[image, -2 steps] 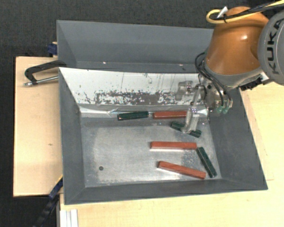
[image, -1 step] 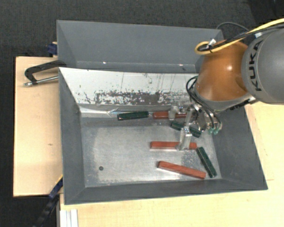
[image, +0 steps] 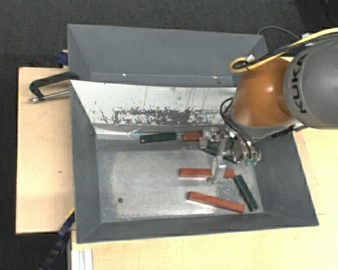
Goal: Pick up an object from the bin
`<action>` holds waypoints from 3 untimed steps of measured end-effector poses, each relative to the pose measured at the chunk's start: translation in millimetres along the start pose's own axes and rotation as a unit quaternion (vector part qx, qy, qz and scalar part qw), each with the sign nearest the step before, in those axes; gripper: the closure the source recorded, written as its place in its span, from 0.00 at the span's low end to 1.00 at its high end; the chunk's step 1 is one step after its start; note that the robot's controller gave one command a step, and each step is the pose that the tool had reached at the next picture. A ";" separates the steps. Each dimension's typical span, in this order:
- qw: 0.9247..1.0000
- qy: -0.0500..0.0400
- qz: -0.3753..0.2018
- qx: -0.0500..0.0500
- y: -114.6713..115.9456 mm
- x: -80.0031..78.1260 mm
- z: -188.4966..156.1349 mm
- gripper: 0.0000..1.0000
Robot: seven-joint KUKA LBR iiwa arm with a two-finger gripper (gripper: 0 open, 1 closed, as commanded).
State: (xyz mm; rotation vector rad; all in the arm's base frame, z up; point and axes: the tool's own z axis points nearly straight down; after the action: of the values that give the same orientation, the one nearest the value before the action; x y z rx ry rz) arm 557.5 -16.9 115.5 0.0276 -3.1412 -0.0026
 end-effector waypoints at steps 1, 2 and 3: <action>0.997 -0.003 0.075 0.000 3.6 7.4 -34.5 0.00; 0.997 -0.004 0.072 0.000 5.3 6.5 24.1 0.00; 0.995 -0.003 0.095 0.000 3.1 16.2 44.4 1.00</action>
Offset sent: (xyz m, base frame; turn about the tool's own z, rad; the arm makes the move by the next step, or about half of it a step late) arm -0.0091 0.0049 -0.0455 0.1425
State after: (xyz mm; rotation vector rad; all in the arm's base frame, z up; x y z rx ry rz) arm 541.2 -14.0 71.1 -0.2709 -3.1348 -0.0025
